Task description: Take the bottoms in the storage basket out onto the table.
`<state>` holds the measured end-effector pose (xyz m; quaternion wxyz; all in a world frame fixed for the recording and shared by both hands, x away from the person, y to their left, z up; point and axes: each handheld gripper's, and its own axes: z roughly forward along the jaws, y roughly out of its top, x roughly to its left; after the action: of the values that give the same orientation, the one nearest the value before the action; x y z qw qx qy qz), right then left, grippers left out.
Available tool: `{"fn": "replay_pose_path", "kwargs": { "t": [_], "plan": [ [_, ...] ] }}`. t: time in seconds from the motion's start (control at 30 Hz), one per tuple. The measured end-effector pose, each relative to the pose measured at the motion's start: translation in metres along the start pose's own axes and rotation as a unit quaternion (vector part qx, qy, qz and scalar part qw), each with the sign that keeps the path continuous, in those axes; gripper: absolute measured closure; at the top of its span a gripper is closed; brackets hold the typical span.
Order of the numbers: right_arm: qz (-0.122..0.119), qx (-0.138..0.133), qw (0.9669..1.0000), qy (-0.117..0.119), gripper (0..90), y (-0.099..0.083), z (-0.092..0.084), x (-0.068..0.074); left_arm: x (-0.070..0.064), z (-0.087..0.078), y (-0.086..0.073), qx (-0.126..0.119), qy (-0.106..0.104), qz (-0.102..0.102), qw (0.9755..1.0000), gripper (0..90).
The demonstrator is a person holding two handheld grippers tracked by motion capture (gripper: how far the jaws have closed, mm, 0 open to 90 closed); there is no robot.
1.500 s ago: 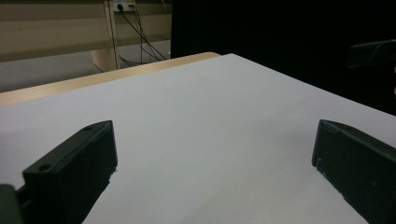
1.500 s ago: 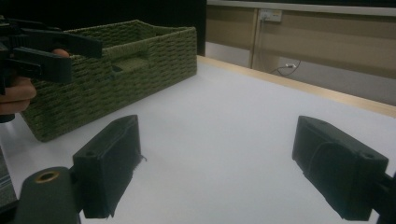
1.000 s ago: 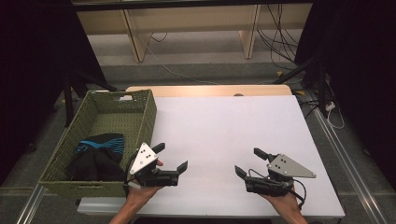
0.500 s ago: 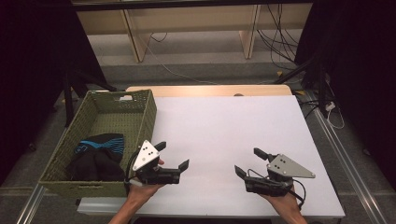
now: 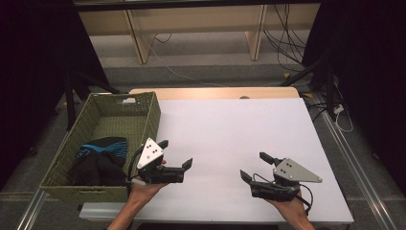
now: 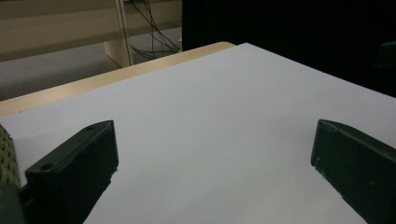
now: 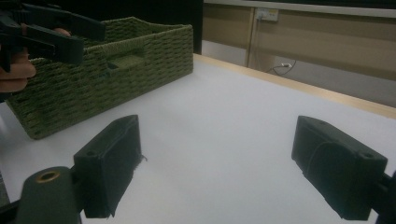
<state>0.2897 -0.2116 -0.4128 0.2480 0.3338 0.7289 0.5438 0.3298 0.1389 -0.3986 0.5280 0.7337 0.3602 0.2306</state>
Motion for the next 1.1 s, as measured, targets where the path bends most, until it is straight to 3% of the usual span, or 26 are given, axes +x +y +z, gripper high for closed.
{"fn": "replay_pose_path", "kwargs": {
  "t": [0.03, 0.3, 0.5, 0.63, 0.7, 0.83, 1.1],
  "plan": [
    [0.0, 0.0, 1.0, 0.0, 16.8, 0.0, 0.0, 0.0, 0.002, 0.001, 0.002, 0.011, 0.004, 0.007, 0.9999, 0.7],
    [-0.001, 0.003, 1.0, -0.001, 16.9, 0.0, 0.001, 0.0, 0.011, 0.002, 0.014, 0.041, 0.006, 0.002, 0.9991, 1.0],
    [-0.002, 0.003, 1.0, 0.001, 17.0, 0.0, 0.001, 0.0, 0.02, 0.002, 0.019, 0.048, 0.015, -0.003, 0.9987, 1.1],
    [-0.002, 0.002, 1.0, 0.001, 17.0, 0.0, 0.001, 0.001, 0.029, 0.002, 0.022, 0.064, 0.039, 0.02, 0.997, 1.1],
    [-0.003, 0.003, 1.0, 0.001, 17.1, -0.001, 0.001, 0.001, 0.041, -0.003, 0.024, 0.062, 0.044, 0.003, 0.9971, 1.1],
    [-0.003, 0.004, 1.0, 0.0, 17.0, -0.001, 0.002, 0.0, 0.054, -0.011, 0.028, 0.058, 0.054, -0.01, 0.9968, 2.3],
    [-0.003, 0.003, 1.0, 0.002, 17.0, 0.0, 0.002, 0.001, 0.068, -0.016, 0.027, 0.062, 0.066, -0.027, 0.9956, 2.3]
  ]
}}
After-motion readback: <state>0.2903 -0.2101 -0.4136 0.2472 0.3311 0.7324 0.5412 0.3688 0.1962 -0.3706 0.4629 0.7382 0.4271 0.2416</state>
